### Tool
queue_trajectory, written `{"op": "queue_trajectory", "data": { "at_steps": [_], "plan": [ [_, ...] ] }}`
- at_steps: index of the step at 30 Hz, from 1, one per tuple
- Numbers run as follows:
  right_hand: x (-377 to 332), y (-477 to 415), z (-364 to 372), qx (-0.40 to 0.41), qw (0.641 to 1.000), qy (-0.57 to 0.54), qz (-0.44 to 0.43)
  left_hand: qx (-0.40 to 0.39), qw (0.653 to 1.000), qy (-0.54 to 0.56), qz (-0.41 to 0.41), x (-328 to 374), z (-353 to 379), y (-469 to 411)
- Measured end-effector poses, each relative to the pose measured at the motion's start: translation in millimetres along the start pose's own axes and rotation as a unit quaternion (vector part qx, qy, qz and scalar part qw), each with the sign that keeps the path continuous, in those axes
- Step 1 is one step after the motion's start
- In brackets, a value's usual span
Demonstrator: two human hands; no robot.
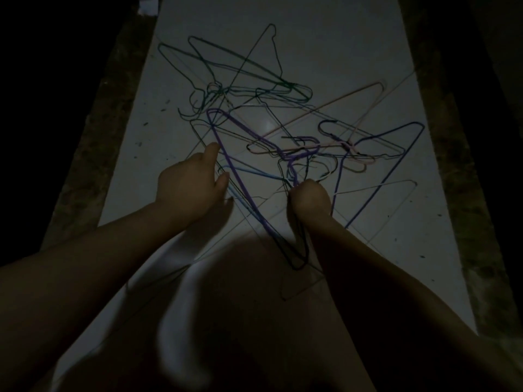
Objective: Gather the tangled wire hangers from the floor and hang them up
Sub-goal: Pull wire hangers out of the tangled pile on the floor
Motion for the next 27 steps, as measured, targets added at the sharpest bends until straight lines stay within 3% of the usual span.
{"op": "queue_trajectory", "data": {
  "at_steps": [7,14,18,21,27],
  "plan": [
    [-15.6,25.2,-15.9,0.003,0.985,-0.167,0.030,0.010,1.000,0.002,-0.005,1.3,-5.4,-9.2],
    [-22.5,46.1,-13.8,0.007,0.928,-0.343,0.145,0.005,1.000,0.028,0.003,4.0,-8.9,-14.8],
    [-18.8,54.4,-8.0,-0.036,0.921,-0.345,0.177,0.002,0.999,0.039,0.012,8.1,-7.7,-12.2],
    [-15.0,55.4,-10.7,0.012,0.914,-0.362,0.184,0.004,0.998,0.058,0.016,9.6,-8.5,-9.9],
    [-40.5,54.3,-35.1,0.093,0.893,-0.424,0.118,0.024,0.998,0.063,0.002,3.2,-13.9,-11.9]
  ]
}}
Point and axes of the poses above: each hand's wrist, its own y-axis away from the middle knuckle, its own z-axis out of the palm, x = y × z, the point moved 1 cm from there along -y, towards the middle knuckle, and after that the axes turned 14 degrees about x, right-handed, at the moved point
